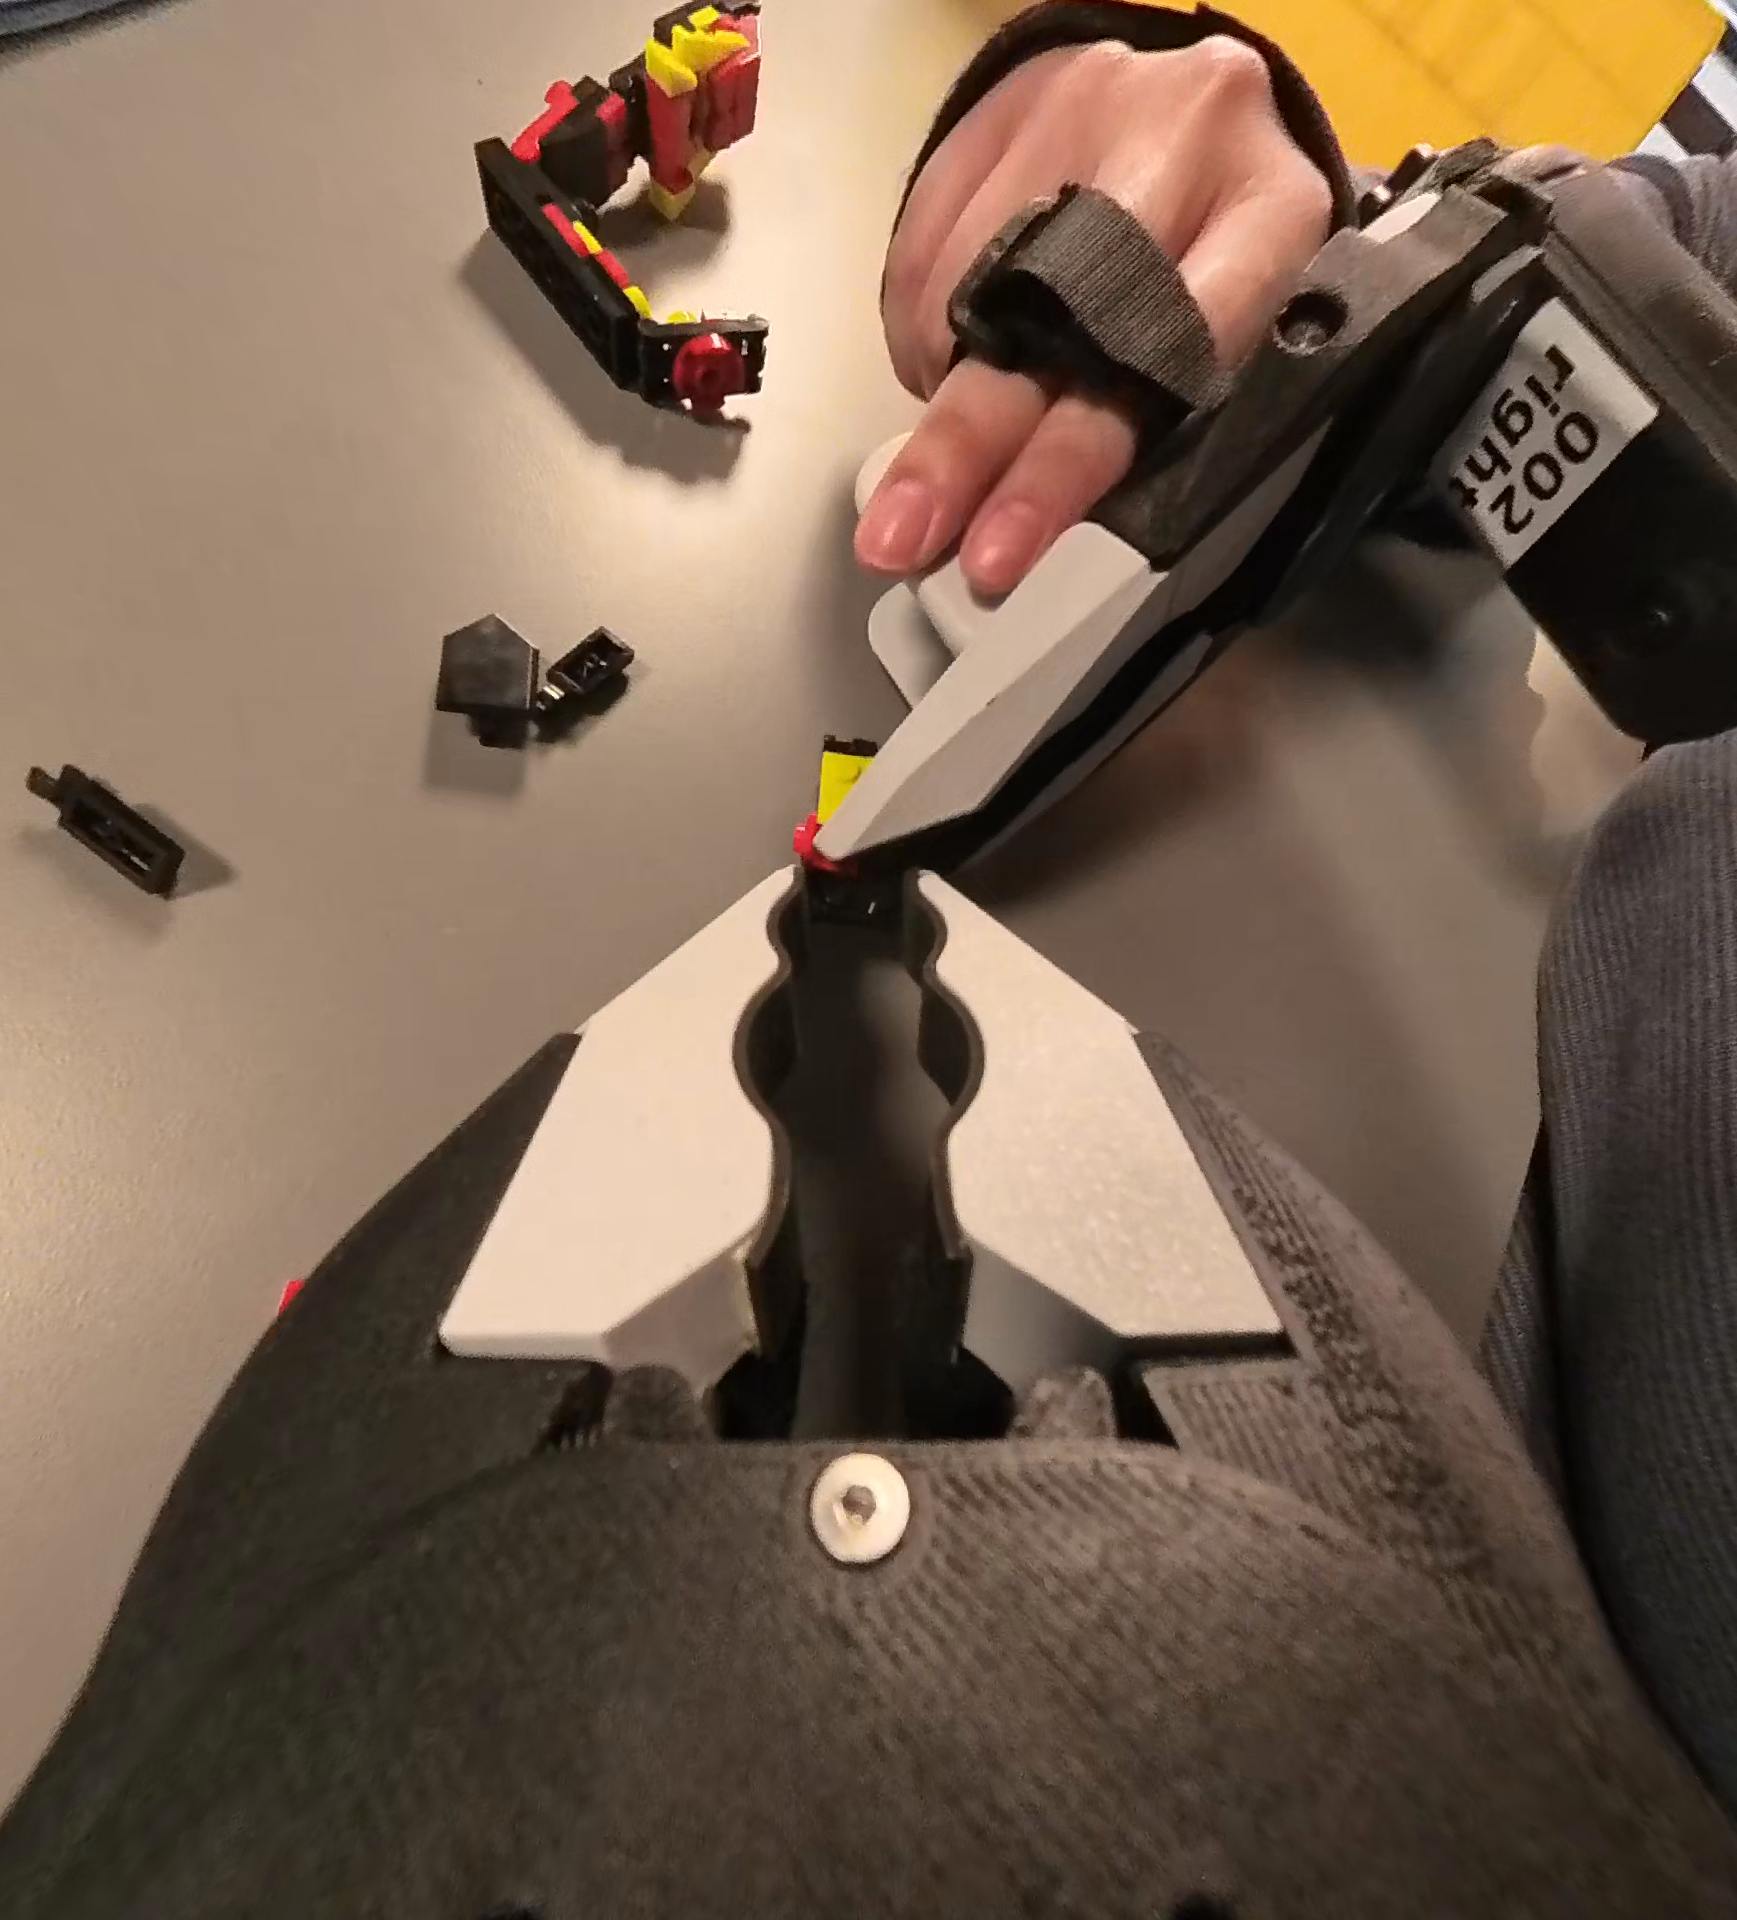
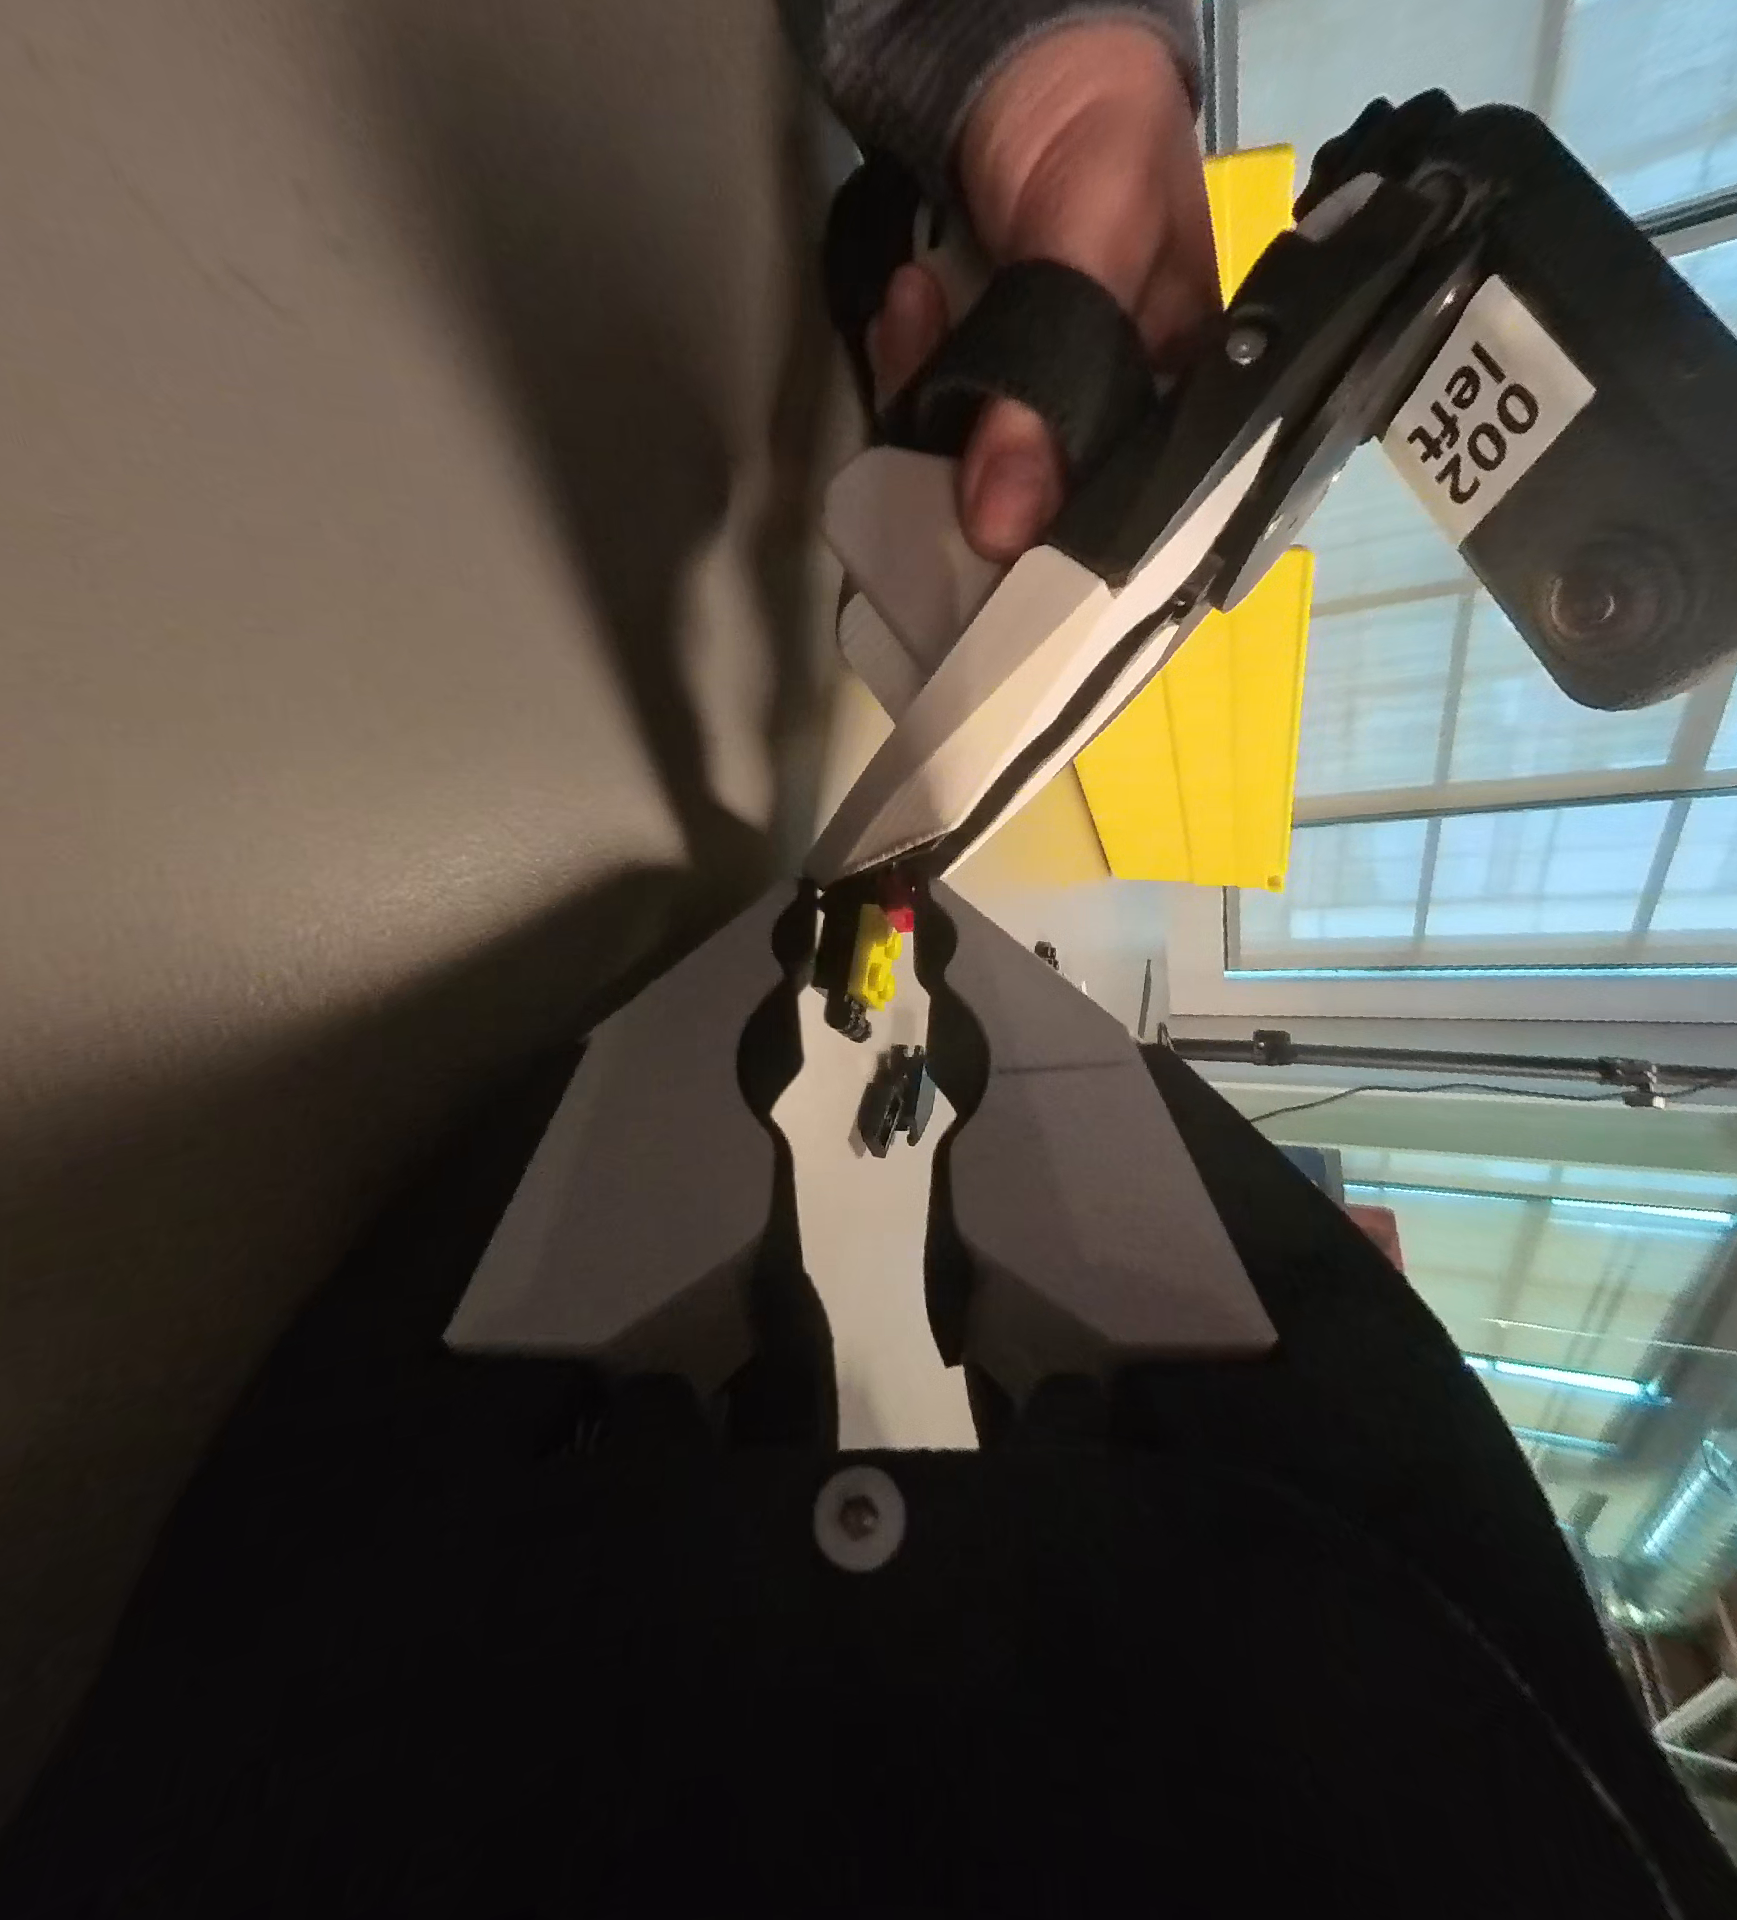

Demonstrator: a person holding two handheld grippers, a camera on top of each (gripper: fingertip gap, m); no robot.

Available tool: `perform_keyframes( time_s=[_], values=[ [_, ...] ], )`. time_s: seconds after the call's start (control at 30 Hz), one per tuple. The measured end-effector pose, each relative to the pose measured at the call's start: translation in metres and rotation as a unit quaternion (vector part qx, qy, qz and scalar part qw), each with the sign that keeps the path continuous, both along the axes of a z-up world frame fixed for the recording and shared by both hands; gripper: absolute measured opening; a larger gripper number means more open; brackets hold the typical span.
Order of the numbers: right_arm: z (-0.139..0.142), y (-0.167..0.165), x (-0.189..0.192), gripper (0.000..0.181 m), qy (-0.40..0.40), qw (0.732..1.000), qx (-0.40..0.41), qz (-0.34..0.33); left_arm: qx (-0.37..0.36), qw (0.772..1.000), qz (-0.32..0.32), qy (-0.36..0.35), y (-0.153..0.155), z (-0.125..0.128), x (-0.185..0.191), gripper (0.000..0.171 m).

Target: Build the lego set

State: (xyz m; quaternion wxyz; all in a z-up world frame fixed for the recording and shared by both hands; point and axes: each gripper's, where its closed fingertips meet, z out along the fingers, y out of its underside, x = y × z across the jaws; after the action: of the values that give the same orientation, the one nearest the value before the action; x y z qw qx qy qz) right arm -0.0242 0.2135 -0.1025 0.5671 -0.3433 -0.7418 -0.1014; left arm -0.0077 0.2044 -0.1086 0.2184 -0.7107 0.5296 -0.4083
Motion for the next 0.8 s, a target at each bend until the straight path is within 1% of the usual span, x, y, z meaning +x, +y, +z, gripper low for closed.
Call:
perform_keyframes(
  time_s=[0.3,0.53,0.6,0.63,0.67,0.7,0.77,0.8],
  values=[
    [0.001,0.001,0.0,0.011,-0.01,1.0,0.012,-0.008,-0.013,1.0,0.0,-0.007,0.0,0.002,0.0,0.015],
    [0.001,0.001,0.0,0.01,-0.003,0.999,-0.03,-0.017,-0.016,1.0,0.001,-0.009,0.0,0.002,-0.001,0.015],
    [0.002,0.002,0.0,0.011,0.024,0.998,-0.048,-0.017,-0.015,1.0,0.005,-0.012,0.0,0.003,-0.001,0.015],
    [0.005,0.003,0.0,0.016,0.049,0.997,-0.059,-0.02,-0.012,1.0,0.01,-0.019,0.002,0.005,-0.001,0.016],
    [0.008,0.006,0.002,0.034,0.068,0.995,-0.074,-0.026,-0.01,1.0,0.013,-0.024,0.003,0.007,-0.001,0.016],
    [0.01,0.008,0.003,0.041,0.081,0.991,-0.103,-0.035,-0.005,1.0,0.016,-0.022,0.004,0.006,-0.003,0.016],
    [0.012,0.009,0.005,0.047,0.107,0.976,-0.184,-0.044,0.006,1.0,0.013,-0.028,0.003,0.008,-0.003,0.016],
    [0.012,0.007,0.006,0.047,0.116,0.966,-0.226,-0.041,0.014,0.999,0.012,-0.031,0.003,0.009,-0.003,0.016]
  ],
)
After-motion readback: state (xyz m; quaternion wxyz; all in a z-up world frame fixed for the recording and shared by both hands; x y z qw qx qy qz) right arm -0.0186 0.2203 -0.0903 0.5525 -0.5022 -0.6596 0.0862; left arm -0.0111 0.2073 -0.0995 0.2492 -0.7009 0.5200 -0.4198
